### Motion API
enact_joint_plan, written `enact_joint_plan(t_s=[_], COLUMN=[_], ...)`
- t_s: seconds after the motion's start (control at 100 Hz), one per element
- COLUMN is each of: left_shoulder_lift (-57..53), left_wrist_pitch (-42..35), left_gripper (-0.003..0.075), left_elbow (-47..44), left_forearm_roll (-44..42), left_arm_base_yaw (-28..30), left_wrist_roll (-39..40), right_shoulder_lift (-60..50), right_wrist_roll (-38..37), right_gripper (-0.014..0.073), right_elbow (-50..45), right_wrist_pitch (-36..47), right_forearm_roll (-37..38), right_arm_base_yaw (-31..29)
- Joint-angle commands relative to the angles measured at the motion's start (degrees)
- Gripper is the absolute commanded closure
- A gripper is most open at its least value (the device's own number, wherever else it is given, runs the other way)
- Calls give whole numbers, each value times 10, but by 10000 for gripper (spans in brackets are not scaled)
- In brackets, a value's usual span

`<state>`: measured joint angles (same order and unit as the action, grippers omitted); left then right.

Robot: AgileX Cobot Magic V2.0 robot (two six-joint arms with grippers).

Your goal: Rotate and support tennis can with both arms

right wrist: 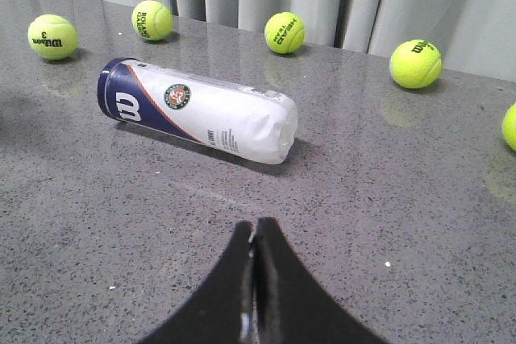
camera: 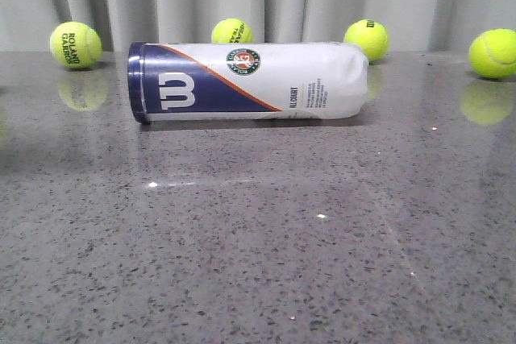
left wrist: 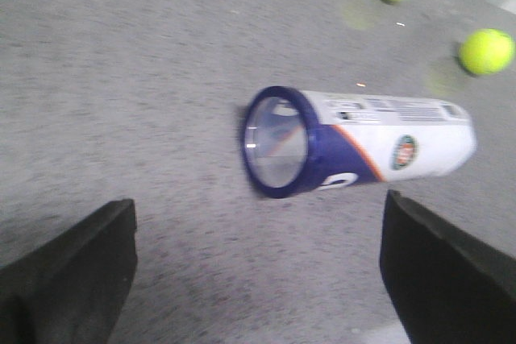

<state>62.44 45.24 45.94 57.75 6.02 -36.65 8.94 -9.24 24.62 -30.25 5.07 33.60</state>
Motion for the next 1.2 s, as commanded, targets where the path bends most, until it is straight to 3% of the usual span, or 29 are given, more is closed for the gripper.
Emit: enact_joint_plan(t_s=[0.0,0.25,0.72,1.19], left_shoulder_lift=[36,147,297,374], left_wrist_pitch=[37,128,129,146], left_gripper=[143,143,146,154], left_elbow=[41,116,206,215], left_forearm_roll=[84,125,136,246], left_arm_base_yaw=[2,2,-95,-142], left_wrist_roll=[-45,-69,-86,-125], right_shoulder_lift=[5,5,5,5], right_wrist_roll=[-1,-1,-1,-1], right_gripper=[662,662,662,662], right_elbow=[15,15,15,15], right_wrist_pitch=[49,49,49,48], right_forearm_roll=[7,7,7,7], right_arm_base_yaw=[-2,-2,-2,-2])
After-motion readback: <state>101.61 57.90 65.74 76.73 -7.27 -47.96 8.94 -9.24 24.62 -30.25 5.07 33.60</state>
